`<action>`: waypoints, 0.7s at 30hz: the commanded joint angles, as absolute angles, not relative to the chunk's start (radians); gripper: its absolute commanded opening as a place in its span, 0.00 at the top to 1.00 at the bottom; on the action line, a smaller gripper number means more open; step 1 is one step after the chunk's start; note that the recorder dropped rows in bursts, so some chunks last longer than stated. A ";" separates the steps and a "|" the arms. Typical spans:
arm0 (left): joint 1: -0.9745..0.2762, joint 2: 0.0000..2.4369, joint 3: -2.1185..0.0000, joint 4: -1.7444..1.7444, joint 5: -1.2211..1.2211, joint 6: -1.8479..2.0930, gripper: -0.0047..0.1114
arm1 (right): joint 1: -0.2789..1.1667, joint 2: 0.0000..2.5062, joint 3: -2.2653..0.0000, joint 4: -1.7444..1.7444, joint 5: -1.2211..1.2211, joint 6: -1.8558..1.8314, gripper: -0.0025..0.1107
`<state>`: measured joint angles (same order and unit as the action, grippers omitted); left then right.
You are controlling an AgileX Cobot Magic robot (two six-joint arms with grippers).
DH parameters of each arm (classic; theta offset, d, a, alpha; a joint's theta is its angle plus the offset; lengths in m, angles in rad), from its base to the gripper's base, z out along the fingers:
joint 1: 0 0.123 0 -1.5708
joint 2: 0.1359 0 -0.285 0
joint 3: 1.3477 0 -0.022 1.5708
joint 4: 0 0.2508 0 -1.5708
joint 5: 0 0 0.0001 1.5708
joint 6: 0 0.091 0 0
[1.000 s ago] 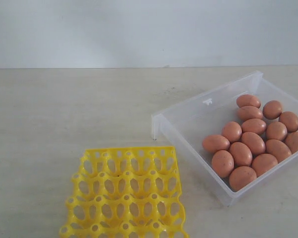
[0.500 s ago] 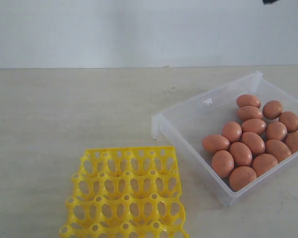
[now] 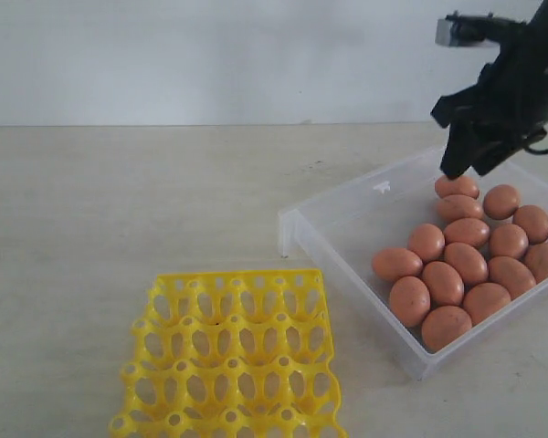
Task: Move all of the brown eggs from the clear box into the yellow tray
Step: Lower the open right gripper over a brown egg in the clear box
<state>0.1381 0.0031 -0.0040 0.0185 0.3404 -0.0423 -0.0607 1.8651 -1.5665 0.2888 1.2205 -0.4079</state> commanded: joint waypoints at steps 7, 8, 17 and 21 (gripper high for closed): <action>0.129 0.000 0.000 0.020 0.337 -0.038 0.92 | -0.030 1.945 -1.485 0.268 1.131 -0.366 0.47; 0.129 0.000 0.000 0.020 0.337 -0.038 0.92 | -0.030 1.945 -1.485 0.255 1.127 -0.354 0.47; 0.129 0.000 0.000 0.020 0.337 -0.038 0.92 | -0.030 1.975 -1.477 0.207 1.126 -0.272 0.47; 0.129 0.000 0.000 0.020 0.337 -0.038 0.92 | -0.030 1.975 -1.477 0.204 1.129 -0.272 0.47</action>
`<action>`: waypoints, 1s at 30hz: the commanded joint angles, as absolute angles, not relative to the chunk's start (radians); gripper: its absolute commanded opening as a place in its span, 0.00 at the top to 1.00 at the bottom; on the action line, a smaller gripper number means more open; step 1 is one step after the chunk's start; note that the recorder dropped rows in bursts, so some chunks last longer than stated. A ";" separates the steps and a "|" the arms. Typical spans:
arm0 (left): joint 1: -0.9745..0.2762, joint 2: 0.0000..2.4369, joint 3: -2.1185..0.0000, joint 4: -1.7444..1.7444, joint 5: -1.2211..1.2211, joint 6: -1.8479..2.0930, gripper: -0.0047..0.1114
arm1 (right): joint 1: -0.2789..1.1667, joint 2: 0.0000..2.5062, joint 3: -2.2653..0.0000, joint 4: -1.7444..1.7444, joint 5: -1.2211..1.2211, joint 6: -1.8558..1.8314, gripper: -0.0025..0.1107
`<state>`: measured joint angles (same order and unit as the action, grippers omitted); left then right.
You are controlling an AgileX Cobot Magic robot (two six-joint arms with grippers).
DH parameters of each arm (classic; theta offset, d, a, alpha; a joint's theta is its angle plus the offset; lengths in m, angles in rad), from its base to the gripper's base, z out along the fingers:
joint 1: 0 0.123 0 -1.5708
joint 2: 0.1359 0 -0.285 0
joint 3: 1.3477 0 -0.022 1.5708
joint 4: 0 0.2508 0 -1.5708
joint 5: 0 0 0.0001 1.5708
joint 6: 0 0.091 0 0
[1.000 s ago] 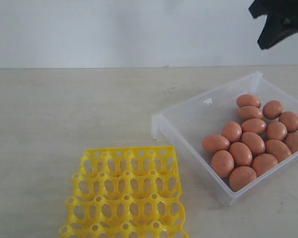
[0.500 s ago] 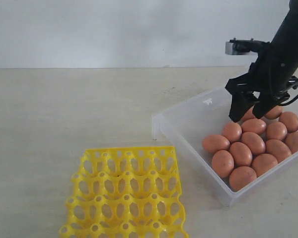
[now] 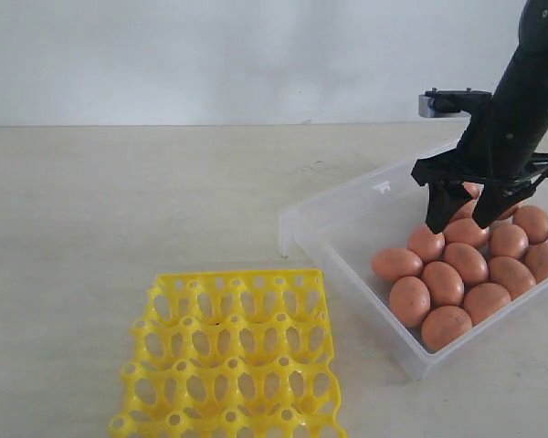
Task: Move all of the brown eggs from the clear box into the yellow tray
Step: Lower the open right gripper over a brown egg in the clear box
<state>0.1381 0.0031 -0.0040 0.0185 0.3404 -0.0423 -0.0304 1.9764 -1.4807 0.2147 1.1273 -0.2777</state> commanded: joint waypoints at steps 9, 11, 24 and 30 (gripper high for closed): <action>0.129 0.000 0.000 0.020 0.337 -0.038 0.92 | -0.030 2.026 -1.477 0.203 1.130 -0.268 0.47; 0.129 0.000 0.000 0.020 0.337 -0.038 0.92 | -0.030 2.034 -1.477 0.203 1.130 -0.268 0.47; 0.129 0.000 0.000 0.020 0.337 -0.038 0.92 | -0.030 2.036 -1.477 0.173 1.156 -0.268 0.47; 0.129 0.000 0.000 0.020 0.337 -0.038 0.92 | -0.030 2.036 -1.477 0.152 1.148 -0.266 0.47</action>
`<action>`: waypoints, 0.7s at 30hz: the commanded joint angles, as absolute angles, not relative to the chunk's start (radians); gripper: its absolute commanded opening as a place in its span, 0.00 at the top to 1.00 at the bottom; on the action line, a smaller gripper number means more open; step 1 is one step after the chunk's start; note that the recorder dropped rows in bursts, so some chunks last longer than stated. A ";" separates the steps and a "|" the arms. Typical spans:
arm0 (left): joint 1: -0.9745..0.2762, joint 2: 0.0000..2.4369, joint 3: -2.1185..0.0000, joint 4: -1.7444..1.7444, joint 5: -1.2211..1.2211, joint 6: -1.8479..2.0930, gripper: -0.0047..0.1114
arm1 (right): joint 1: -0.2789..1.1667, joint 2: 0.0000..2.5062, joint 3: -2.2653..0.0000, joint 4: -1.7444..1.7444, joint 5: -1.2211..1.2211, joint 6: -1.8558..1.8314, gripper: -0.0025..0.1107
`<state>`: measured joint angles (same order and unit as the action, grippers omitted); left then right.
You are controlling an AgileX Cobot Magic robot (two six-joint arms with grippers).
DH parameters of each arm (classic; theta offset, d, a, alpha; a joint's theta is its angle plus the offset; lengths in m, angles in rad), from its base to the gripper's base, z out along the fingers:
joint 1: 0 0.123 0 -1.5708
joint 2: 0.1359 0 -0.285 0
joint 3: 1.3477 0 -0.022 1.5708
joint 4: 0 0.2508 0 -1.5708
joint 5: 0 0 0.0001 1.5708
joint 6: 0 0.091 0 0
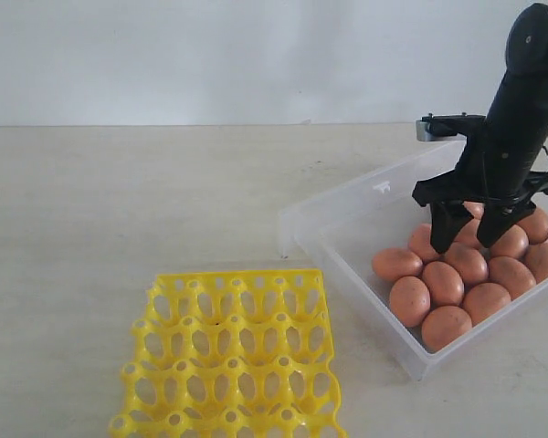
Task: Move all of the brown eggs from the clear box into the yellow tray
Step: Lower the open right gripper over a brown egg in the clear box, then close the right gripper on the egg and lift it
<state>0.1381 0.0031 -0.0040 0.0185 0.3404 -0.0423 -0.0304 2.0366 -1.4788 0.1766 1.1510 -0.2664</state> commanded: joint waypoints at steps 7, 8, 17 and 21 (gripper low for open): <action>0.129 0.000 0.000 0.020 0.337 -0.038 0.92 | -0.030 2.036 -1.477 0.148 1.128 -0.258 0.47; 0.129 0.000 0.000 0.020 0.337 -0.038 0.92 | -0.030 2.036 -1.477 0.150 1.128 -0.250 0.47; 0.129 0.000 0.000 0.020 0.337 -0.038 0.92 | -0.030 2.103 -1.477 0.147 1.171 -0.225 0.47; 0.129 0.000 0.000 0.020 0.337 -0.038 0.92 | -0.030 2.126 -1.477 0.151 1.141 -0.223 0.47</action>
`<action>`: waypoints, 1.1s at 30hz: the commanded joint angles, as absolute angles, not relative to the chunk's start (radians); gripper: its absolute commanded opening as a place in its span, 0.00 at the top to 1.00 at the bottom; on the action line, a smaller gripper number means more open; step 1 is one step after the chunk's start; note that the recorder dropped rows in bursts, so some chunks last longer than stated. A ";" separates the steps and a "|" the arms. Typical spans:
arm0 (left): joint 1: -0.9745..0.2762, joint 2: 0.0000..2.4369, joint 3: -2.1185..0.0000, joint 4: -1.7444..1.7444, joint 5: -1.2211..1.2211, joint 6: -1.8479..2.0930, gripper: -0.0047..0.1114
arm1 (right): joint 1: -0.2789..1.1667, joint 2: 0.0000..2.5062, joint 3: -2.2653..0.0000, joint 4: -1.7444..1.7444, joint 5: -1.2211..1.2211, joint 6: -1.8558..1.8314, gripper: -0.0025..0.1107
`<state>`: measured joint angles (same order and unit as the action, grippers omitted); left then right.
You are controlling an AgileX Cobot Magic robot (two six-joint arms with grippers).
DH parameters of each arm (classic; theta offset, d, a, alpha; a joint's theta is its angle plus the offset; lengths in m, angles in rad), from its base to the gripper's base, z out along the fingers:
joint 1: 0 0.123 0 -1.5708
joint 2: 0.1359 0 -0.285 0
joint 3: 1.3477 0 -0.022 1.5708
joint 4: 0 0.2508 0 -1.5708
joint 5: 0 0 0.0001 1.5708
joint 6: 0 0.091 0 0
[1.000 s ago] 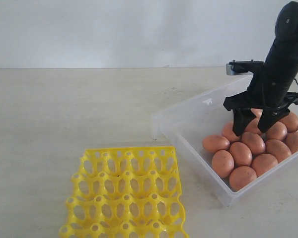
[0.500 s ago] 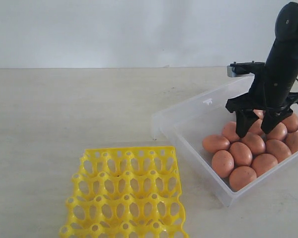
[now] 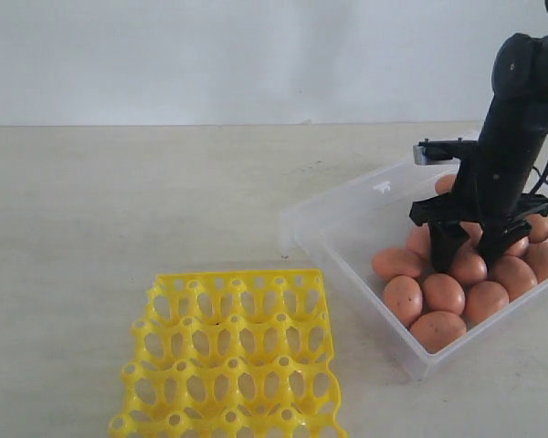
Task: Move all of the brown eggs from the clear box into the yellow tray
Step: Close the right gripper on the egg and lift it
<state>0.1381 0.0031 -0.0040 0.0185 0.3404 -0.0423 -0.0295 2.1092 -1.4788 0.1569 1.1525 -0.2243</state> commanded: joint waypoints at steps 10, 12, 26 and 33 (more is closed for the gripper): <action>0.129 0.000 0.000 0.020 0.337 -0.038 0.92 | -0.030 2.127 -1.477 0.147 1.099 -0.254 0.92; 0.129 0.000 0.000 0.020 0.337 -0.038 0.92 | -0.030 2.127 -1.477 0.147 1.099 -0.258 0.98; 0.129 0.000 0.000 0.020 0.337 -0.038 0.92 | -0.030 2.029 -1.477 0.219 1.049 -0.276 0.98; 0.129 0.000 0.000 0.020 0.337 -0.038 0.92 | -0.030 1.905 -1.477 0.274 0.976 -0.283 0.98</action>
<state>0.1381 0.0031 -0.0040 0.0185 0.3404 -0.0423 -0.0295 1.9489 -1.4766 0.2341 1.0073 -0.2680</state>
